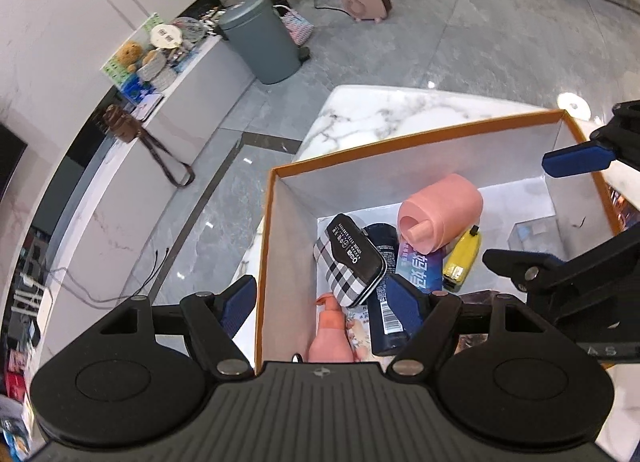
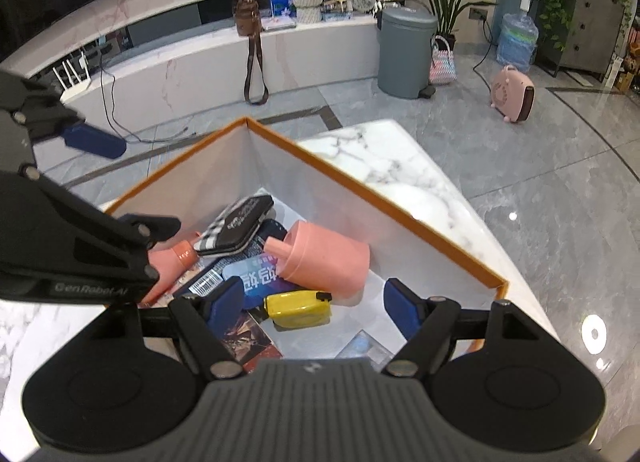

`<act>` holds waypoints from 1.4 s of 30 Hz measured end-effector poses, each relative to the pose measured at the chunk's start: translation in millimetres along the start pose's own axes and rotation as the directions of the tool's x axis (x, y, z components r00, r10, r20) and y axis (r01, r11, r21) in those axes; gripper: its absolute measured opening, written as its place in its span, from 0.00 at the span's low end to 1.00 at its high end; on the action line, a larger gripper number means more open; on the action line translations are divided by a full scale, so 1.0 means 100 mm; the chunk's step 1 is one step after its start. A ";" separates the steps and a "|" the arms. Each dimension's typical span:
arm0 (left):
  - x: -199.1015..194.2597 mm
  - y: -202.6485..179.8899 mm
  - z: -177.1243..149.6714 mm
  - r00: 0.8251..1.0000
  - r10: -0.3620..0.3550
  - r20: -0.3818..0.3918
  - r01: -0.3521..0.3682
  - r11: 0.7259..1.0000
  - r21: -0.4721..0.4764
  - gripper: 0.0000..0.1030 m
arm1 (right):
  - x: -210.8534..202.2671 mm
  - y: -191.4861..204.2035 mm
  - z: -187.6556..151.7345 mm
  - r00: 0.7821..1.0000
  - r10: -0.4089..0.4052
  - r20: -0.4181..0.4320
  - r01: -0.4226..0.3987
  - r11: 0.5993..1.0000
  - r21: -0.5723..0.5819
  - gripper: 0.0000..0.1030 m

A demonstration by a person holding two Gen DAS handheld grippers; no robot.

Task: Organize rigid objects

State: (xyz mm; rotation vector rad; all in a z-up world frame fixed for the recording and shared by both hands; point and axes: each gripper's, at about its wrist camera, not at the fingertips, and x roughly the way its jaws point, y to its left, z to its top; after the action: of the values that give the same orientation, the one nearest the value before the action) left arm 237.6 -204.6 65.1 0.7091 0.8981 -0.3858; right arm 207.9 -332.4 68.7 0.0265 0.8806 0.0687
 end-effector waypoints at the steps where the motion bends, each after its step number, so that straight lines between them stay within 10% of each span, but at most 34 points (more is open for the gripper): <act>1: -0.05 0.01 -0.02 1.000 0.003 0.005 -0.003 1.000 -0.019 0.84 | -0.04 0.00 0.00 1.000 0.000 0.008 0.000 1.000 0.000 0.75; 16: -0.63 -0.03 -0.55 0.986 0.063 0.154 0.012 0.897 -0.442 0.86 | -0.57 -0.09 -0.25 0.987 0.021 0.158 -0.024 0.999 0.022 0.77; 32: -0.73 -0.47 -0.82 0.972 0.198 0.125 -0.095 0.821 -0.562 0.85 | -0.61 -0.15 -0.65 0.988 0.028 0.152 -0.016 0.996 -0.083 0.78; 42: -0.51 -0.38 -1.04 0.987 0.081 0.141 0.029 0.766 -0.642 0.86 | -0.51 -0.12 -0.77 0.992 0.012 0.126 0.004 0.992 -0.125 0.78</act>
State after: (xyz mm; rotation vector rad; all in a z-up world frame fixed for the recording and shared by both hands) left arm 126.1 -157.9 47.4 0.0459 0.7945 -0.0842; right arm 117.2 -348.1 58.3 -0.0835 0.7483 0.1241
